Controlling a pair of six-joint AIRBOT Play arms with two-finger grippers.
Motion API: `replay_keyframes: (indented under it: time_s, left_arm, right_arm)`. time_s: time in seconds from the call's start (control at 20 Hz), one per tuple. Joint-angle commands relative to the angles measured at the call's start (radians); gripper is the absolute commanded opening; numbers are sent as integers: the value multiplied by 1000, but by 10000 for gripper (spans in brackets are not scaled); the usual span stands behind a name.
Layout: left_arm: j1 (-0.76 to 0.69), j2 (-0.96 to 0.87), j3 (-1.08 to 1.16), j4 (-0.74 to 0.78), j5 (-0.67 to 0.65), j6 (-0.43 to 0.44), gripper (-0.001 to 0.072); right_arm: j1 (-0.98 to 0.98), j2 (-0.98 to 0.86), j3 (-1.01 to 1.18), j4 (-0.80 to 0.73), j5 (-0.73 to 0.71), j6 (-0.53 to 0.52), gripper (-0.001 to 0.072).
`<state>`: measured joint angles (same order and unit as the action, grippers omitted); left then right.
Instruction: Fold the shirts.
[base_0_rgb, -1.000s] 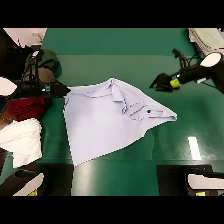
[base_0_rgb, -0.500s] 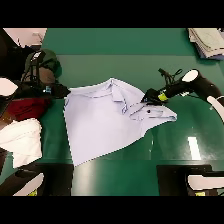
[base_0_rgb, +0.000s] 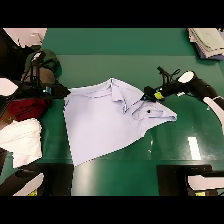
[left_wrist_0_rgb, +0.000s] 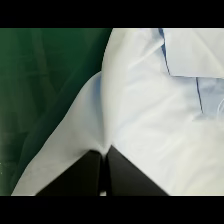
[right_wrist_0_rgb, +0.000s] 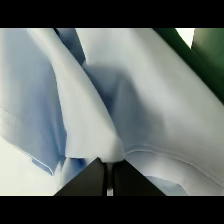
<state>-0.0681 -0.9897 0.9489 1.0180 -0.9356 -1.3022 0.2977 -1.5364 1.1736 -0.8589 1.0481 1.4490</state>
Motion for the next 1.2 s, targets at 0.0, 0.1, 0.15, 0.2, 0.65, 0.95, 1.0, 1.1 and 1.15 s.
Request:
replay_keyframes:
  time_s: [0.0,0.1,0.15,0.2,0.65,0.95,1.0,1.1,1.15]
  left_arm:
    - [0,0,0,0,0,1,23]
    - [2,2,39,53,-11,0,23]
    - [2,11,95,113,-28,0,23]
    - [2,21,170,164,-49,0,23]
    - [2,76,1019,241,-212,-3,23]
    - [2,156,1143,181,-262,-37,23]
    - [2,171,1147,159,-261,-37,23]
    - [2,198,1161,89,-244,-35,22]
    - [2,212,1161,46,-228,-34,23]
  right_arm:
    - [2,21,0,-3,-61,-19,16]
    - [-16,56,10,-7,-60,-40,15]
    - [-39,89,40,-10,-47,-47,15]
    - [-75,135,92,-13,-27,-48,15]
    - [-392,473,801,-190,206,-48,15]
    - [-523,644,888,-191,222,-48,15]
    - [-557,671,888,-191,222,-47,15]
    - [-637,714,888,-191,221,-47,15]
    - [-684,731,888,-190,221,-47,15]
